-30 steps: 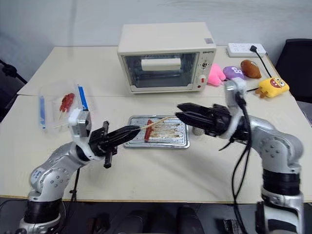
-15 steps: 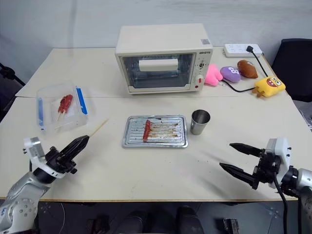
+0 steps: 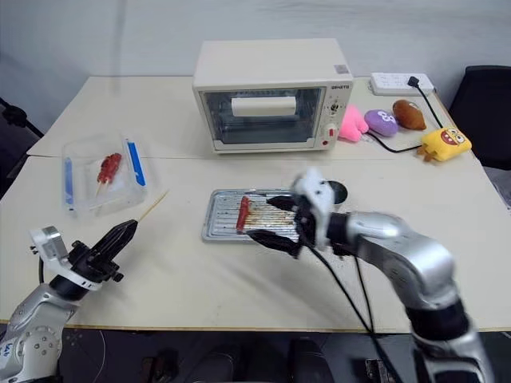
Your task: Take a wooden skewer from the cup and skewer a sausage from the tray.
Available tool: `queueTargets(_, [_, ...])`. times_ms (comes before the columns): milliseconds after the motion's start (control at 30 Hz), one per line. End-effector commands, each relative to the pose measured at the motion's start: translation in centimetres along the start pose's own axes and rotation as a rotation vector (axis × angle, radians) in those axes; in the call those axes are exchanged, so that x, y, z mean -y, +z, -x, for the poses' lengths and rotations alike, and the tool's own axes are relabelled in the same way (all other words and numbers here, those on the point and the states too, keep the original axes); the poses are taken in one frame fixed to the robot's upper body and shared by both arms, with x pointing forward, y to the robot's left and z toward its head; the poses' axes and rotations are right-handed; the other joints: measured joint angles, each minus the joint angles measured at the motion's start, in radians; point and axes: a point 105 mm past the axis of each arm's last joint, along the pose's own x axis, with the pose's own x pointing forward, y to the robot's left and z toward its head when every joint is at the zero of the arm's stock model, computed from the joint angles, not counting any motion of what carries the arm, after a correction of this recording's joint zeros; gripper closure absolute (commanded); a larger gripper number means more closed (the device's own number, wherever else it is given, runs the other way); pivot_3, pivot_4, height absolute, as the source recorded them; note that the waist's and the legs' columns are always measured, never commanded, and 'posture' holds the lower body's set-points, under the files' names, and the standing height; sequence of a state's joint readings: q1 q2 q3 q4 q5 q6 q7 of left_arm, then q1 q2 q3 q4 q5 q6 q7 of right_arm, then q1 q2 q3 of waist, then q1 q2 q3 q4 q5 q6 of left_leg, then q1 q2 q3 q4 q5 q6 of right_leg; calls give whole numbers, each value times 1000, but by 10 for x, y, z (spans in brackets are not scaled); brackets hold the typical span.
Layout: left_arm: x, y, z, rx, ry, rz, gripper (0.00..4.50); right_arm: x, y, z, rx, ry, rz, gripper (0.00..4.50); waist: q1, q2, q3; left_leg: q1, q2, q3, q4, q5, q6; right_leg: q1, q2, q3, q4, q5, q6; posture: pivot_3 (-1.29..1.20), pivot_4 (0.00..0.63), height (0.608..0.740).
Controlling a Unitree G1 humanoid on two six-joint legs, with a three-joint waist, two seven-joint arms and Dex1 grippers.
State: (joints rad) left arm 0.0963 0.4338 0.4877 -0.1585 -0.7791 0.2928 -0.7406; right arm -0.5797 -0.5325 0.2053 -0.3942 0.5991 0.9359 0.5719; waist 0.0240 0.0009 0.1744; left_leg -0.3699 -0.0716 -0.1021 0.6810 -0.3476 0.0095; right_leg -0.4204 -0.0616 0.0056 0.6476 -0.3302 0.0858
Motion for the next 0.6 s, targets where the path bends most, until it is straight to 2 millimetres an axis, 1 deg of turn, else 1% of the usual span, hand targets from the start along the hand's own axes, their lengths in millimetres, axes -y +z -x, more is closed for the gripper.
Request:
queueTargets(33, [4,1,-5,14,-18,-26,4500,11,-6,-27,-85,-97,15,14,-3,-1,0,0,0,0,0,0,0,0,0,0,0,0,0,0,150,740])
queueTargets(200, [10,-1,-6,12,-21,-32,4500,8,-6,-53,-136,-111,-5,14,-11,-1,-1,-2,0,1,0,0,0,-5,0,0,4,0,0,0,150,740])
queueTargets(300, [12,-2,-5,4,-17,-35,4500,5,-4,-63,-139,-110,-41,14,-18,-1,-1,-2,0,1,0,0,0,-5,0,1,5,0,0,0,150,740])
queueTargets(433, [16,-2,-5,-2,-21,-41,4500,-2,-6,-71,-158,-106,-99,14,-28,-1,-1,-2,0,1,0,0,-1,-6,0,1,6,0,0,0,150,740])
queueTargets(600, [17,0,-6,-7,-21,-45,4500,-2,-11,-77,-178,-141,-98,14,-30,-1,-1,-2,0,1,0,0,-1,-7,0,1,7,0,-1,0,150,740])
